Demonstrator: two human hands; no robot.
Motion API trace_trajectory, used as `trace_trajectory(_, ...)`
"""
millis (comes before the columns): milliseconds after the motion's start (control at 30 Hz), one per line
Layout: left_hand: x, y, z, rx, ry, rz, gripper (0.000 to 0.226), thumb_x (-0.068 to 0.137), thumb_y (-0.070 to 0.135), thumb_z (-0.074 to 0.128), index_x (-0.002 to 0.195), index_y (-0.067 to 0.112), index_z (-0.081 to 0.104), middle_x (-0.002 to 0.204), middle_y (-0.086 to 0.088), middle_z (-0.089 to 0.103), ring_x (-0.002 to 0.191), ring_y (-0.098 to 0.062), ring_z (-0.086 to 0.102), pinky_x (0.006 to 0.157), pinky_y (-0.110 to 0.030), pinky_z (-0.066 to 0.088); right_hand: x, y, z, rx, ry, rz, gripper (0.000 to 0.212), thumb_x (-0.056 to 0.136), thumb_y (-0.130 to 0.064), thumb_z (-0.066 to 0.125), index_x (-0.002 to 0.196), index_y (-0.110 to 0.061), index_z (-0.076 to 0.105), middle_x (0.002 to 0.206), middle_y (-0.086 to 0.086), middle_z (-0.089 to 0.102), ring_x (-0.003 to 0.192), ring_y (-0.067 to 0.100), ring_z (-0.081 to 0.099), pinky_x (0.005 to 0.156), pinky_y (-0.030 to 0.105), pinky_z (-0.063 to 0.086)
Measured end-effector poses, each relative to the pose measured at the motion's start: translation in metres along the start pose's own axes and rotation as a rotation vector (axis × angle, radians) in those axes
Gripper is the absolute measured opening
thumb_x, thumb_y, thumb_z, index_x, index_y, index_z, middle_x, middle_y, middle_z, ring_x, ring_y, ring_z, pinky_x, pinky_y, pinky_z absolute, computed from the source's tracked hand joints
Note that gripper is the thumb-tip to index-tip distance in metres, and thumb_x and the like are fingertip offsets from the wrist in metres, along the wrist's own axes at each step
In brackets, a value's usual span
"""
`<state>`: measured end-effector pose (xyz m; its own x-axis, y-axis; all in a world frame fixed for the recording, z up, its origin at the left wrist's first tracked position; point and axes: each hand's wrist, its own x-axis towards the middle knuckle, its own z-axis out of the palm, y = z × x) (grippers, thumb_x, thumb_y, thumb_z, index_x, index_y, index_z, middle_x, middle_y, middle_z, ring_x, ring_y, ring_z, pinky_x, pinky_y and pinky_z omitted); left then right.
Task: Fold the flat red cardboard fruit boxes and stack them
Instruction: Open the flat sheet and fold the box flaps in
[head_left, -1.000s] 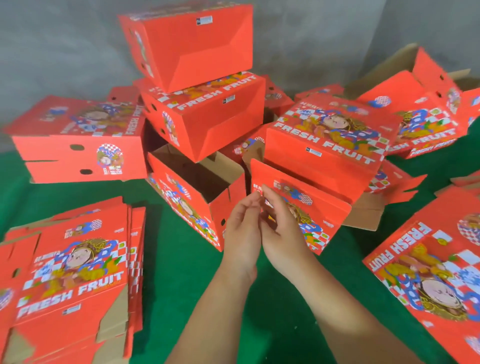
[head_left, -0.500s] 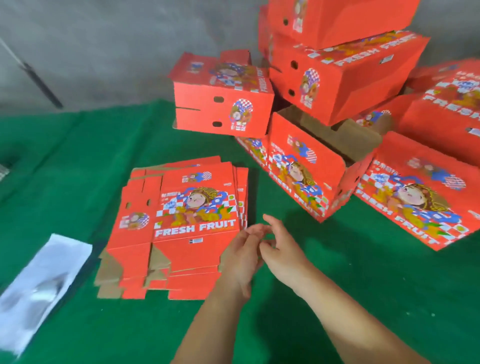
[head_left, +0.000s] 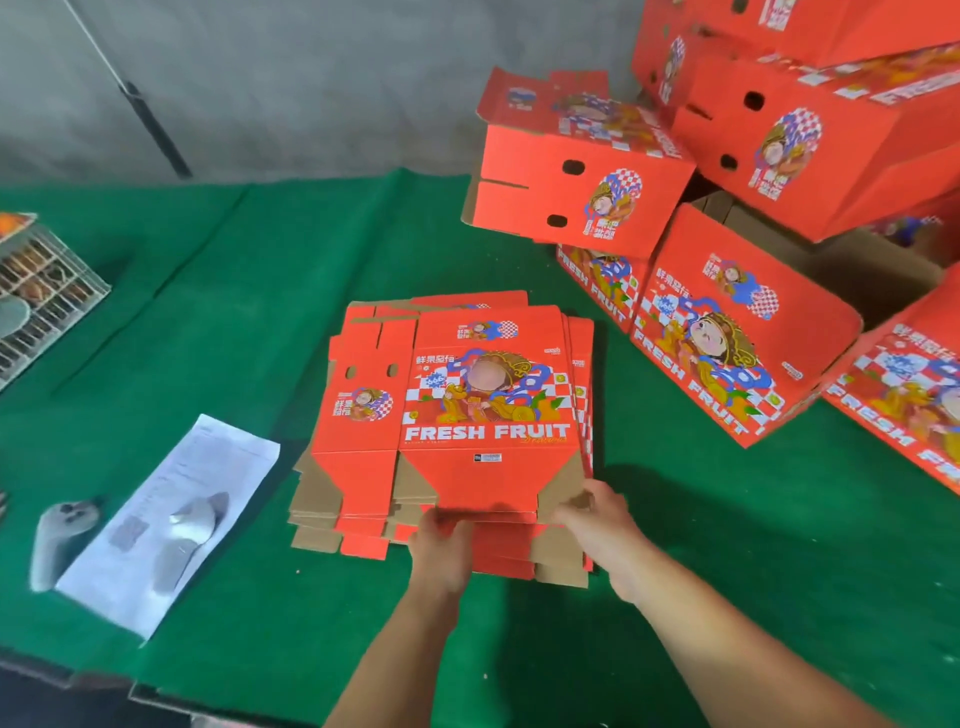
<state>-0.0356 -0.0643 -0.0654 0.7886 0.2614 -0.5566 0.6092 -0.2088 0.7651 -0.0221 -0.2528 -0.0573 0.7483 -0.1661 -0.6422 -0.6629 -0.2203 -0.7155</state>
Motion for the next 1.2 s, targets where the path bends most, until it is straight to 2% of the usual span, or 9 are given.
trace_trajectory(167, 0.009, 0.007, -0.004, 0.057, 0.024, 0.034, 0.039, 0.081, 0.035, 0.053, 0.114, 0.019, 0.068, 0.107, -0.003, 0.070, 0.102, -0.027, 0.062, 0.085, -0.034, 0.051, 0.005, -0.002, -0.007, 0.012, 0.190, -0.082, 0.008, 0.091, -0.023, 0.060, 0.099, -0.022, 0.061, 0.099, -0.002, 0.067, 0.091, 0.019, 0.064, 0.073, 0.037, 0.051)
trace_trajectory(267, 0.013, 0.011, 0.003, 0.263, 0.140, 0.044, 0.043, 0.090, 0.036, 0.059, 0.131, 0.027, 0.054, 0.130, -0.008, 0.054, 0.123, -0.036, 0.048, 0.107, -0.047, 0.042, 0.002, -0.006, -0.013, -0.097, 0.351, -0.122, 0.005, 0.093, -0.028, 0.058, 0.095, -0.033, 0.060, 0.106, 0.002, 0.057, 0.102, 0.028, 0.055, 0.076, 0.038, 0.048)
trace_trajectory(433, 0.005, 0.020, 0.008, 0.789, 0.109, 0.484, 0.043, 0.096, 0.045, 0.058, 0.138, 0.037, 0.054, 0.132, -0.003, 0.044, 0.125, -0.031, 0.044, 0.108, -0.042, 0.035, 0.004, -0.017, -0.031, 0.320, 0.318, -0.141, 0.009, 0.103, -0.026, 0.059, 0.108, -0.019, 0.059, 0.107, 0.000, 0.064, 0.088, 0.013, 0.059, 0.069, 0.028, 0.044)
trace_trajectory(567, -0.009, 0.029, 0.018, 0.748, -0.089, 0.714, 0.039, 0.095, 0.053, 0.053, 0.134, 0.048, 0.053, 0.124, 0.009, 0.042, 0.115, -0.022, 0.041, 0.103, -0.039, 0.036, -0.003, -0.029, -0.040, 0.504, 0.266, -0.115, 0.011, 0.104, -0.024, 0.058, 0.110, -0.018, 0.064, 0.111, 0.005, 0.070, 0.096, 0.022, 0.066, 0.076, 0.033, 0.053)
trace_trajectory(667, -0.003, 0.020, 0.016, 0.749, 0.018, 0.642, 0.051, 0.092, 0.054, 0.059, 0.141, 0.046, 0.047, 0.138, 0.006, 0.038, 0.127, -0.027, 0.039, 0.105, -0.041, 0.033, -0.012, -0.025, -0.040, 0.507, 0.208, -0.033, 0.006, 0.102, -0.025, 0.056, 0.102, -0.021, 0.060, 0.120, 0.012, 0.066, 0.116, 0.032, 0.064, 0.093, 0.041, 0.056)
trace_trajectory(833, 0.030, -0.010, -0.009, 0.880, 0.051, 0.194, 0.092, 0.089, 0.065, 0.057, 0.162, 0.040, 0.006, 0.169, -0.014, -0.005, 0.155, -0.039, 0.003, 0.126, -0.051, 0.012, -0.030, 0.007, -0.020, 0.373, 0.071, 0.067, 0.014, 0.105, -0.024, 0.050, 0.115, -0.019, 0.059, 0.119, 0.011, 0.066, 0.115, 0.033, 0.064, 0.081, 0.034, 0.059)
trace_trajectory(967, 0.048, -0.014, -0.034, 1.116, 0.057, 0.423, 0.071, 0.094, 0.061, 0.057, 0.153, 0.041, 0.023, 0.145, -0.005, 0.036, 0.129, -0.037, 0.044, 0.102, -0.049, 0.050, -0.037, 0.019, -0.020, 0.237, -0.052, 0.054, 0.020, 0.102, -0.022, 0.054, 0.118, -0.021, 0.064, 0.116, 0.006, 0.070, 0.108, 0.027, 0.069, 0.089, 0.035, 0.057)
trace_trajectory(1067, 0.056, -0.003, -0.045, 1.192, -0.005, 0.564, 0.057, 0.098, 0.039, 0.058, 0.147, 0.041, 0.030, 0.128, 0.000, 0.049, 0.117, -0.034, 0.055, 0.087, -0.049, 0.058, -0.039, 0.014, -0.025, 0.218, -0.028, 0.016, 0.020, 0.102, -0.019, 0.054, 0.119, -0.020, 0.064, 0.115, 0.006, 0.071, 0.099, 0.025, 0.068, 0.081, 0.030, 0.056)
trace_trajectory(1200, 0.047, 0.003, -0.045, 1.039, 0.069, 0.819, 0.039, 0.102, 0.054, 0.052, 0.140, 0.043, 0.058, 0.121, 0.008, 0.066, 0.109, -0.028, 0.063, 0.079, -0.043, 0.060, -0.042, 0.013, -0.025, 0.201, 0.005, -0.012, 0.022, 0.101, -0.018, 0.056, 0.120, -0.021, 0.065, 0.113, 0.004, 0.071, 0.106, 0.027, 0.069, 0.085, 0.033, 0.056)
